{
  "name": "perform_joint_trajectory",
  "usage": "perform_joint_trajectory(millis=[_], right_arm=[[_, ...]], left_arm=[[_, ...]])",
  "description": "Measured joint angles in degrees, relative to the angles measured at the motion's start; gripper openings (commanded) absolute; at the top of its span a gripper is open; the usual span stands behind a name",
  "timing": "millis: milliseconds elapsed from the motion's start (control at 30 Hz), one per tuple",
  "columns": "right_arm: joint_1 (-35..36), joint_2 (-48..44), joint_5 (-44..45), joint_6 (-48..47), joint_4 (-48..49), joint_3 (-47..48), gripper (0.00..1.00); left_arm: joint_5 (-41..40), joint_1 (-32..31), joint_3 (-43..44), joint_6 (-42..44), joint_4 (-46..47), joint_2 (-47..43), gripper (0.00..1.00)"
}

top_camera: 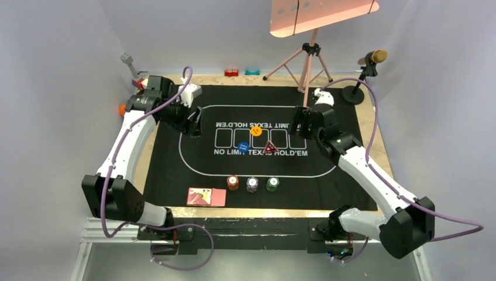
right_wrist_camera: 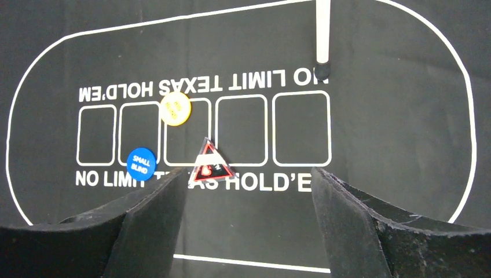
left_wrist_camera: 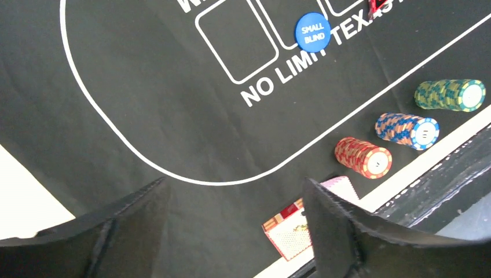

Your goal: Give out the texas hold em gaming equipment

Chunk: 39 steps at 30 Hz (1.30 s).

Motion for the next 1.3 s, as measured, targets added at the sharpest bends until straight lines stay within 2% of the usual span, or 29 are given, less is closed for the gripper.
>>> perform_joint_trajectory(millis=[233,500,833,933,1133,1300], right_arm=[[1.0,0.5,1.4,0.0,-0.2,0.8,0.83],[1.4,-0.6,4.0,0.3,-3.1,0.8,0.82],[1.4,-10.4,5.4,1.6,-4.9,-1.6,0.79],[1.4,-11.3,5.4,1.9,-5.6,-2.4,0.79],[1.4,-11.3,5.4,2.1,-6.4,-2.7,0.79],[1.4,-11.8,5.3,2.1,-6.6,-2.7,0.79]], left_arm=[[4.5,-1.0,-0.2,0.8,1.4,1.5,1.00],[4.0,-13.4,0.8,2.3,3.6,10.8,1.00],[-0.7,-23.1,8.5,3.9,6.5,24.0,0.99],[-1.7,-25.0,12.2,4.0,7.1,27.8,0.94],[-4.5,-27.3,14.2,4.0,9.4,32.2,0.95],[-7.9,-28.2,14.2,4.0,11.7,33.9,0.86]])
